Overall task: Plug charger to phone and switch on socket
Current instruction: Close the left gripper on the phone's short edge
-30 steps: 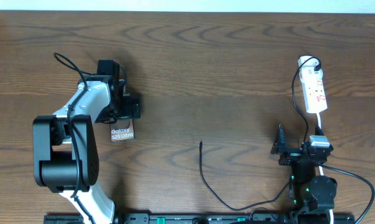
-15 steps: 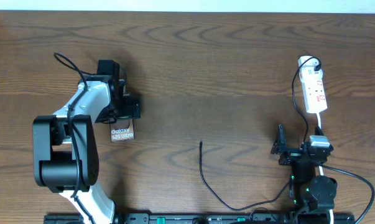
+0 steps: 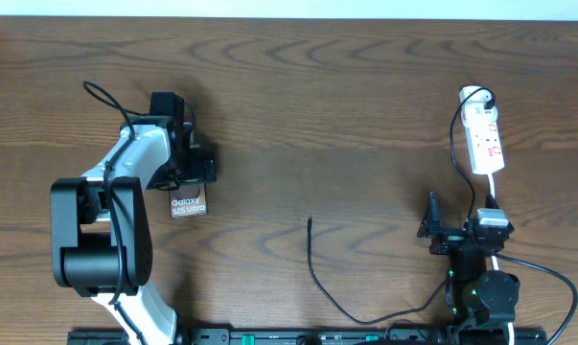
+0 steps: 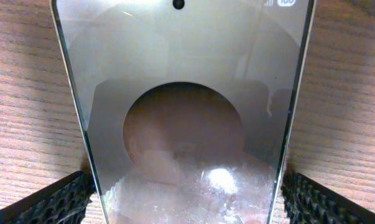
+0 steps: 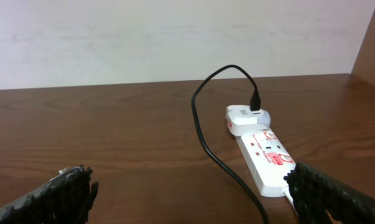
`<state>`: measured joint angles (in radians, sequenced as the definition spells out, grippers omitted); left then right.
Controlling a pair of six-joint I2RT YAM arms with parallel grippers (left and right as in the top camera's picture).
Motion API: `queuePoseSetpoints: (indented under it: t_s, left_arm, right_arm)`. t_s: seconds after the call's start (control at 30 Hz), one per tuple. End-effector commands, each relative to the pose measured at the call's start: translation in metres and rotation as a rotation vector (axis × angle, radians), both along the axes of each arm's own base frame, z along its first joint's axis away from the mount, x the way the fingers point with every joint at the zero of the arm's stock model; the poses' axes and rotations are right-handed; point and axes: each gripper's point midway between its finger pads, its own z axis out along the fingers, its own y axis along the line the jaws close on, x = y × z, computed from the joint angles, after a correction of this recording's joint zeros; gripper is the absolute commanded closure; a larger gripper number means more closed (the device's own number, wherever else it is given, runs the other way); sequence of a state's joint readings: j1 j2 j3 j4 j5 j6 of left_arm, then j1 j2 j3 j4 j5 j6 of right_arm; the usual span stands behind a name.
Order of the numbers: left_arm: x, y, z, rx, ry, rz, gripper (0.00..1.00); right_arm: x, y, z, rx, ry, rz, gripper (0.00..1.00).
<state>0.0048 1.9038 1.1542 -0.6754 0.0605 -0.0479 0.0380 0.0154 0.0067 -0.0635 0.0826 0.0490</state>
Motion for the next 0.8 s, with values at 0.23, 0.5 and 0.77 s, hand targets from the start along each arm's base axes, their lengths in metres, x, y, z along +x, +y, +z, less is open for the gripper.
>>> queuePoseSetpoints:
  t_s: [0.23, 0.5, 0.77]
  left_arm:
    - [-0.0289, 0.0048, -0.0256, 0.023, 0.114, -0.007, 0.04]
    - [-0.0289, 0.0048, -0.0256, 0.023, 0.114, -0.007, 0.17]
    - [-0.0289, 0.0048, -0.0256, 0.023, 0.113, -0.007, 0.23]
  right_arm:
    - [-0.0002, -0.0009, -0.0008, 0.013, 0.001, -0.007, 0.01]
    - [-0.0002, -0.0009, -0.0008, 0.013, 0.001, -0.007, 0.01]
    - [-0.0002, -0.0009, -0.0008, 0.013, 0.001, -0.007, 0.01]
